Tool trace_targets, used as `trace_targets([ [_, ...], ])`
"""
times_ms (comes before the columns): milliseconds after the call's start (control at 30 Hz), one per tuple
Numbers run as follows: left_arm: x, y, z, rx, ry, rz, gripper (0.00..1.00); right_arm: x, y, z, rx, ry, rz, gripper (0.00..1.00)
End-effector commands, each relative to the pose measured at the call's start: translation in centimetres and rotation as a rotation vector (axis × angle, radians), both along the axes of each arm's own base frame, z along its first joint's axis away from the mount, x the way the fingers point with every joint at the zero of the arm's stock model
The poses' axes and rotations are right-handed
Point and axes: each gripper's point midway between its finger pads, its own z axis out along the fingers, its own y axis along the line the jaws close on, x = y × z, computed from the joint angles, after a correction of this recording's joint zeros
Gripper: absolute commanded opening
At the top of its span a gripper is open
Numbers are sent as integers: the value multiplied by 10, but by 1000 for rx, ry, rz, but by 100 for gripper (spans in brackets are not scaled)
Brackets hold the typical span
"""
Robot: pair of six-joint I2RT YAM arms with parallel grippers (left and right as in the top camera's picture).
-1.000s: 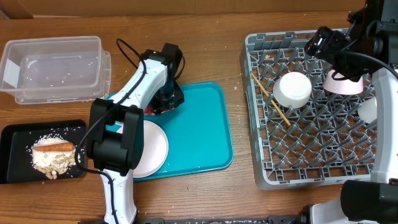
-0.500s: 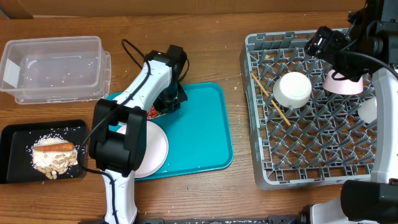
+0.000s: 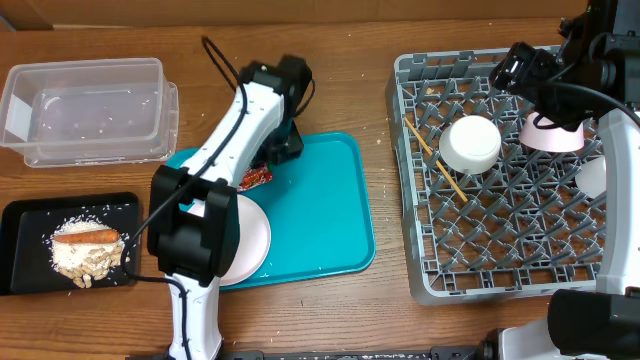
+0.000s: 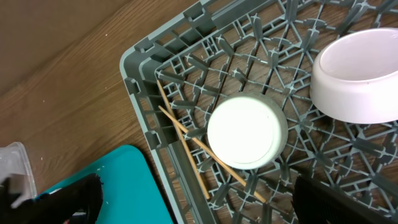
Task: Sort waste into correct bins and load items into the dishwasher
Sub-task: 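Close the left gripper on the red wrapper and lift it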
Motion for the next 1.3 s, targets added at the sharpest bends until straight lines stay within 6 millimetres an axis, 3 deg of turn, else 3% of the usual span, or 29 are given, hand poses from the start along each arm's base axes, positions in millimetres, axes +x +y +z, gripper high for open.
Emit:
trace_targets([
  [0, 16, 30, 27, 87, -84, 6, 70, 3, -1, 12, -7, -37, -4, 100],
  [100, 16, 39, 16, 83, -54, -4, 70, 3, -1, 12, -7, -37, -4, 100],
  [300, 14, 27, -16, 13, 14, -110, 63, 3, -1, 12, -7, -37, -4, 100],
  [600, 18, 20, -29, 13, 19, -154, 64, 3, -1, 12, -7, -37, -4, 100],
  [1067, -16, 31, -60, 33, 163, -232, 73, 3, -1, 12, -7, -37, -4, 100],
  [1267, -29, 17, -89, -68, 179, -258, 73, 3, -1, 12, -7, -37, -4, 100],
])
